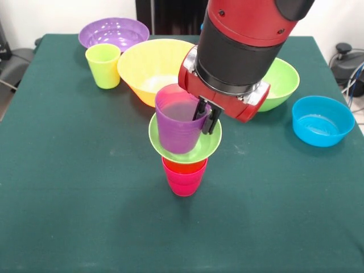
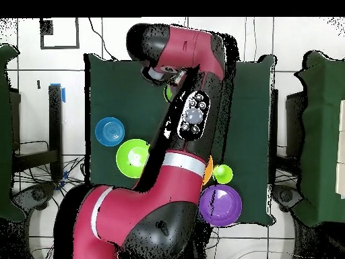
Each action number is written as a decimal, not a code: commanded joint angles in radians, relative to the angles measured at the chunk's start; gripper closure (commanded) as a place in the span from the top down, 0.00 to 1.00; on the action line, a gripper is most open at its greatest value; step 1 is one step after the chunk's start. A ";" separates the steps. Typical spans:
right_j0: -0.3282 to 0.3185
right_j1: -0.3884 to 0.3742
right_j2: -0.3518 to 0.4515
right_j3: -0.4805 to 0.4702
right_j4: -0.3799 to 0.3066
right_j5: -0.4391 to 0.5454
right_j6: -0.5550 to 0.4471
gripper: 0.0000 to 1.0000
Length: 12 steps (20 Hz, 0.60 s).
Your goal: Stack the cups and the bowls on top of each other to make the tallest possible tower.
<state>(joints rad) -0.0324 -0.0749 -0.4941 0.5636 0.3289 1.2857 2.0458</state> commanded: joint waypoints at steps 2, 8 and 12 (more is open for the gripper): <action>0.001 -0.003 0.115 0.157 0.004 0.064 0.098 0.00; 0.026 -0.049 0.127 0.242 0.015 0.043 0.118 0.00; 0.032 -0.050 0.134 0.248 0.022 0.034 0.122 0.00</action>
<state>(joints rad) -0.0199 -0.1109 -0.4835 0.6954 0.3482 1.2857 2.0458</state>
